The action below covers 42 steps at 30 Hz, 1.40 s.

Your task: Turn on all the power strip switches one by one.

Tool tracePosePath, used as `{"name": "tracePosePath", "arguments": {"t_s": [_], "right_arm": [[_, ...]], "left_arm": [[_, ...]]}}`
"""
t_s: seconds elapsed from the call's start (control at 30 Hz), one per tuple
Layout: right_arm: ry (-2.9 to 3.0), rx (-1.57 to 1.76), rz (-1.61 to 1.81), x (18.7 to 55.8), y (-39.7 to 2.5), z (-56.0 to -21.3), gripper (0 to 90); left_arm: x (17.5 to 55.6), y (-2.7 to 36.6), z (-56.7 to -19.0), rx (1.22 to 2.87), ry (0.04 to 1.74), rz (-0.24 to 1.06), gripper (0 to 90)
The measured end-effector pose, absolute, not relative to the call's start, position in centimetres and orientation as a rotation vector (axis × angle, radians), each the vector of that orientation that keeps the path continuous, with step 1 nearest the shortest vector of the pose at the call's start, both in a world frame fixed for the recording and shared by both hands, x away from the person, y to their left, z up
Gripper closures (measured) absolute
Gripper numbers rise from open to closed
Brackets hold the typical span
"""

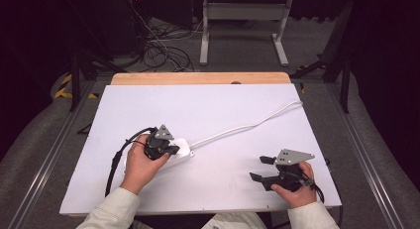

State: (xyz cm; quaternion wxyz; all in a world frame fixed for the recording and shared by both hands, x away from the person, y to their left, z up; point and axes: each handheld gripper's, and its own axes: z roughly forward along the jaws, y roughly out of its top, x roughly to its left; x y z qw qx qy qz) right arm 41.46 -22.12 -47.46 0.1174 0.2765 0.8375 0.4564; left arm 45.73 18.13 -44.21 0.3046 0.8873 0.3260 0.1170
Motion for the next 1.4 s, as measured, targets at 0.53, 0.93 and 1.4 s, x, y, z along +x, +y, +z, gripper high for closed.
{"name": "tracePosePath", "arguments": {"t_s": [0.53, 0.93, 1.4], "right_arm": [[2.452, 0.806, 1.336, 41.44, -22.16, -47.42, 29.2], [2.455, 0.808, 1.331, 41.43, -22.10, -47.48, 29.2], [2.452, 0.812, 1.334, 41.41, -22.08, -47.47, 29.2]], "left_arm": [[45.85, 17.99, -44.58, 2.369, 0.869, 0.303, 89.9], [45.90, 17.98, -44.70, 2.381, 0.872, 0.299, 89.9], [45.93, 18.13, -44.90, 2.368, 0.875, 0.283, 90.0]]}}
